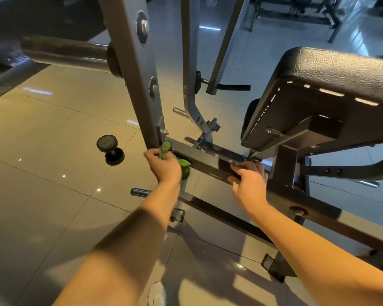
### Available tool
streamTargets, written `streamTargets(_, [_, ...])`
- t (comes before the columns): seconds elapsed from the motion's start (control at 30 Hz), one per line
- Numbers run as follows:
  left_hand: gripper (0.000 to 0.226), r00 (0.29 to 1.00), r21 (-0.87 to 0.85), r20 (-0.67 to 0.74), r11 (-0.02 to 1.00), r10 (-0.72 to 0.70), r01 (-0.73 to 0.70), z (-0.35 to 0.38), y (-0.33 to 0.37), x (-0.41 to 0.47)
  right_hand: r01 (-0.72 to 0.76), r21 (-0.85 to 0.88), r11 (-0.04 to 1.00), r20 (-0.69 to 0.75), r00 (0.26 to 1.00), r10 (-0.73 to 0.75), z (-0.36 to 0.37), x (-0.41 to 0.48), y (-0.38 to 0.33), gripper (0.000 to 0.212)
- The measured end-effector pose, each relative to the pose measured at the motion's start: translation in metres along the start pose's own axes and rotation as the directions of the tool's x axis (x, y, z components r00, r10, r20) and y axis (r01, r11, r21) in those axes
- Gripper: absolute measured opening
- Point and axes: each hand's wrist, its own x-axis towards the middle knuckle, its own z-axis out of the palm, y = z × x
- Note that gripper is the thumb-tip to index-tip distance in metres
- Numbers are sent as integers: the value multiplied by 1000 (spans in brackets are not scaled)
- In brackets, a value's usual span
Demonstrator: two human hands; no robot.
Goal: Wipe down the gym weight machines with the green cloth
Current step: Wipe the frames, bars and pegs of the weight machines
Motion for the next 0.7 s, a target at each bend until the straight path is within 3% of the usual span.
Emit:
streamTargets(0.17, [24, 995, 27, -73, 997, 75, -73, 5, -4, 0, 4, -6, 1000, 9, 1000, -4, 1, 0, -1, 41])
streamTargets(0.4, [17, 988, 149, 151, 987, 43, -66, 24, -40, -63, 9, 5, 1000, 2, 1000, -9, 0, 1, -1, 39])
streamTargets(0.6, [21, 997, 118, -71, 993, -18, 26, 5, -13, 4, 18, 25, 1000, 20, 1000, -19, 1, 2, 4, 40])
streamTargets(0.7, [19, 999, 138, -22, 990, 43, -39, 14, -19, -12, 17, 30, 999, 24, 1000, -18, 2, 2, 8, 39])
